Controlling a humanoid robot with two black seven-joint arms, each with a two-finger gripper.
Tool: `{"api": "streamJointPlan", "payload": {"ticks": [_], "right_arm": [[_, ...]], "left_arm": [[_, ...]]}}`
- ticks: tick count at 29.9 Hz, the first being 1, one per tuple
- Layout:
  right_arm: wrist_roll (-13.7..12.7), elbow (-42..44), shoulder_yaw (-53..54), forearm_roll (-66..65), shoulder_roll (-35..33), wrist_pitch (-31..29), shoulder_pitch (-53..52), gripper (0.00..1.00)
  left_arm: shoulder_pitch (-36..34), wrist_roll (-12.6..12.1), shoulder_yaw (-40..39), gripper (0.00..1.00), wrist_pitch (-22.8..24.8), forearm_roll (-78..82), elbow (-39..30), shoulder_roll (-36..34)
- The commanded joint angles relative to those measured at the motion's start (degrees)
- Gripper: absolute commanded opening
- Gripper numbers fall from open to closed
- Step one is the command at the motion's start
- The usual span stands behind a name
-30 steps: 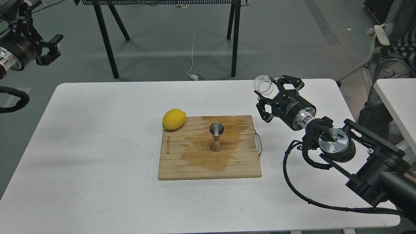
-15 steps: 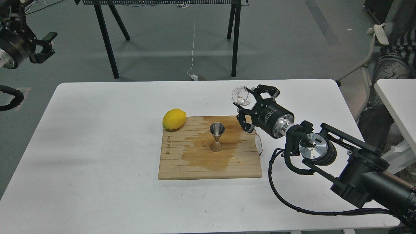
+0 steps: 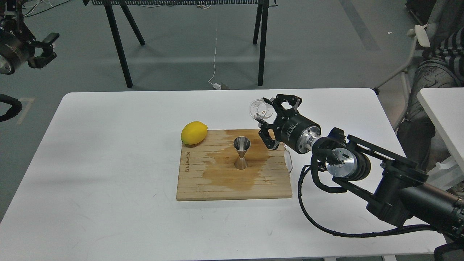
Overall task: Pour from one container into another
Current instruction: 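Carry the glass cup with the right gripper above the jigger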
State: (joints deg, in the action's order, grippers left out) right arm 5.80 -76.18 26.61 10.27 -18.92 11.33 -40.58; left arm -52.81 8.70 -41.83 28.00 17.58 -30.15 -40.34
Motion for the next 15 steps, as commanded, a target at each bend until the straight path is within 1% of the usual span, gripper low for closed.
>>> {"api": "streamJointPlan", "payload": {"ticks": [1, 15], "right_arm": [[0.0, 0.0, -1.4, -0.9, -0.1, 0.0, -0.5, 0.02], [-0.8, 0.0, -4.9, -4.8, -0.1, 0.3, -2.5, 0.02]], "left_arm": [[0.0, 0.0, -0.1, 1.00, 0.0, 0.0, 0.0, 0.0], [-0.1, 0.0, 0.0, 1.00, 0.0, 0.0, 0.0, -0.1]]}}
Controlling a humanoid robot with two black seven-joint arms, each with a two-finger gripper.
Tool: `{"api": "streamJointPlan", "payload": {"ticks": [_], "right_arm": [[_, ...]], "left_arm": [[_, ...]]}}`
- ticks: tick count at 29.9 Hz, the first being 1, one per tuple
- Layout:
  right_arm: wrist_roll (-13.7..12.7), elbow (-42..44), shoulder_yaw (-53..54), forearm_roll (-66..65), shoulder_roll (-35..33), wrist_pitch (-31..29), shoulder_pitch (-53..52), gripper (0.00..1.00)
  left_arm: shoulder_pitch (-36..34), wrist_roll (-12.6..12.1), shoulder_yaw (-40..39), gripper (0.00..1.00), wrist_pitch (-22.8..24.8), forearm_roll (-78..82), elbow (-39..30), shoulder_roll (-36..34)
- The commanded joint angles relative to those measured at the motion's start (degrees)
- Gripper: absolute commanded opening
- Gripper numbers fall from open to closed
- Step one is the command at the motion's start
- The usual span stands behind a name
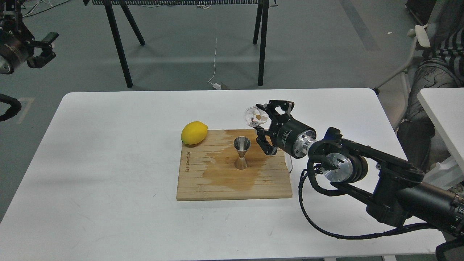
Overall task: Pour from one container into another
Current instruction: 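Carry the glass cup with the right gripper above the jigger, then tilt the glass cup with the right gripper to pour into the jigger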
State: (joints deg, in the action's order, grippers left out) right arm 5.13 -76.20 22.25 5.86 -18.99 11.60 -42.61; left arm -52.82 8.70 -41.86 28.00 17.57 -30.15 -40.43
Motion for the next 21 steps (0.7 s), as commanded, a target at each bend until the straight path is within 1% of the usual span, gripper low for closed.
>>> {"api": "streamJointPlan", "payload": {"ticks": [1, 13, 21], "right_arm": [[-0.1, 0.0, -1.1, -0.8, -0.1, 0.0, -0.8, 0.02], [-0.7, 0.0, -7.6, -4.2, -0.3, 0.0, -5.4, 0.02], [-1.4, 0.0, -8.3, -6.6, -0.9, -0.1, -6.3, 0.02]], "left_arm": [[0.0, 0.0, -0.1, 1.00, 0.0, 0.0, 0.0, 0.0], [-0.4, 0.0, -0.1, 1.00, 0.0, 0.0, 0.0, 0.0], [-0.4, 0.0, 0.0, 1.00, 0.0, 0.0, 0.0, -0.2]]}}
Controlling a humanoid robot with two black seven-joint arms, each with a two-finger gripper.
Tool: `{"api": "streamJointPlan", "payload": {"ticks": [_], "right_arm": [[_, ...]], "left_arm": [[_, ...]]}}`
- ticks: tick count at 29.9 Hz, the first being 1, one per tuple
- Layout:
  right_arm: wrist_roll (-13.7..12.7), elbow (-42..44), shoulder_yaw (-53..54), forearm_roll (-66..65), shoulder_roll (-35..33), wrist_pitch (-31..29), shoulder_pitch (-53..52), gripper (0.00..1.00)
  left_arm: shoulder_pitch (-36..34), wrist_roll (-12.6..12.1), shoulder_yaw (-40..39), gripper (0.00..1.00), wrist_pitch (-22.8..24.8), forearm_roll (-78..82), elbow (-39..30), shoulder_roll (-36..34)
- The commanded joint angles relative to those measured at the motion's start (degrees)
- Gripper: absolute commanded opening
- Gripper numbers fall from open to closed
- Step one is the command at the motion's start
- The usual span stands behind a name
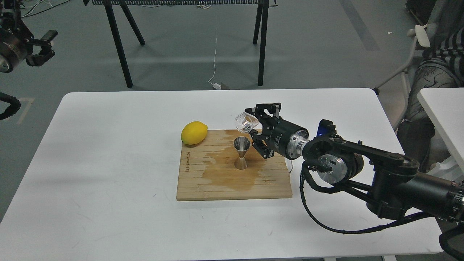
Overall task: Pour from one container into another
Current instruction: 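Tilt the glass cup with the right gripper to pour into the jigger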
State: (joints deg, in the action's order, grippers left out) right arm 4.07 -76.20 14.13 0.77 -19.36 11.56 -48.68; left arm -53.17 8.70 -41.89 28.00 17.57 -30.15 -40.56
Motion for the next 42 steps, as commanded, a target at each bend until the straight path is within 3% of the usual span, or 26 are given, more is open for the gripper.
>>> {"api": "streamJointPlan", "payload": {"ticks": [1, 42], "right_arm": [[-0.5, 0.0, -0.3, -1.6, -0.7, 0.0, -0.4, 0.02], [-0.8, 0.3, -7.8, -6.5, -1.3, 0.0, -5.5, 0.02]], "left_arm": [[0.0, 0.0, 0.1, 1.00, 0.0, 0.0, 0.0, 0.0], [-1.0, -0.1, 0.3, 1.00, 0.0, 0.0, 0.0, -0.5]]}}
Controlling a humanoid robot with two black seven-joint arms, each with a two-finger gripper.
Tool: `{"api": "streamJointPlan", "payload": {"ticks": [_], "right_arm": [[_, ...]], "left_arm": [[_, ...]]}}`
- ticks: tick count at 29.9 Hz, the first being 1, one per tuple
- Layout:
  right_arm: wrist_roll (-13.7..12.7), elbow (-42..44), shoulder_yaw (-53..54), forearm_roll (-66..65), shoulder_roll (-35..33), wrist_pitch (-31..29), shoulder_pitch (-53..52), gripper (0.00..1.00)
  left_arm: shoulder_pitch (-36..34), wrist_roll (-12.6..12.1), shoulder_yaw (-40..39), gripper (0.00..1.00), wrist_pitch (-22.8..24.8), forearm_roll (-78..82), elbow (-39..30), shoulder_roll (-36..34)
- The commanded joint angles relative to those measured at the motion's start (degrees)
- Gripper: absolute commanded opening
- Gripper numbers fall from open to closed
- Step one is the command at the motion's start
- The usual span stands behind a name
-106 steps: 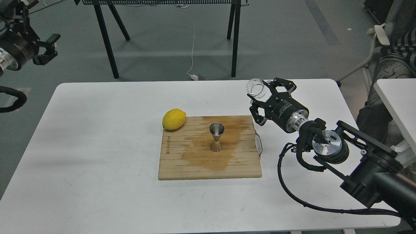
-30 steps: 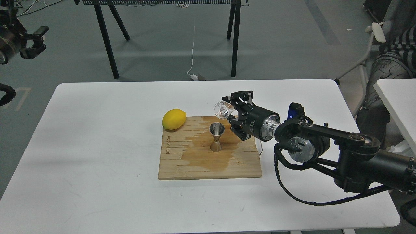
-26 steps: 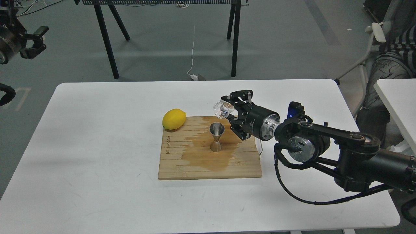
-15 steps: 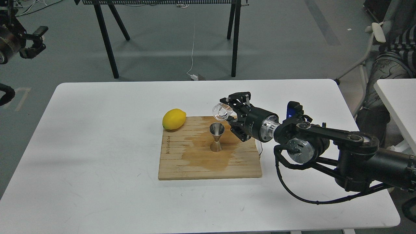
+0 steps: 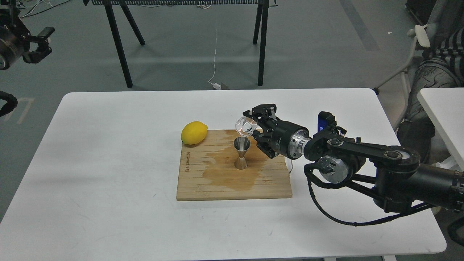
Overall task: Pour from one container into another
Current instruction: 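Tilt the glass cup with the right gripper to pour into the jigger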
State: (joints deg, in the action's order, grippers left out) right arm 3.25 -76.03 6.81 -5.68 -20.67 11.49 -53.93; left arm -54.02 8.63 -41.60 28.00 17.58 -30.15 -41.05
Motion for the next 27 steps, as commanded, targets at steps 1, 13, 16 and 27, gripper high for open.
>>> {"api": "streamJointPlan", "payload": {"ticks": [1, 13, 16, 27], "right_arm": [[0.0, 0.2, -1.0, -0.6, 0.0, 0.0, -0.5, 0.02], [0.0, 0.3, -2.2, -2.7, 0.0, 0.0, -1.6, 0.02], [0.1, 0.3, -2.2, -2.8, 0.0, -0.1, -1.7, 0.02], [0.2, 0.5, -6.2, -3.7, 0.1, -0.1, -3.9, 0.02]], "left_arm": [[-0.1, -0.1, 0.0, 1.00, 0.0, 0.0, 0.0, 0.0], [-0.1, -0.1, 0.0, 1.00, 0.0, 0.0, -0.1, -0.2], [-0.1, -0.1, 0.0, 1.00, 0.0, 0.0, 0.0, -0.2], [-0.5, -0.1, 0.0, 1.00, 0.0, 0.0, -0.1, -0.2]]}}
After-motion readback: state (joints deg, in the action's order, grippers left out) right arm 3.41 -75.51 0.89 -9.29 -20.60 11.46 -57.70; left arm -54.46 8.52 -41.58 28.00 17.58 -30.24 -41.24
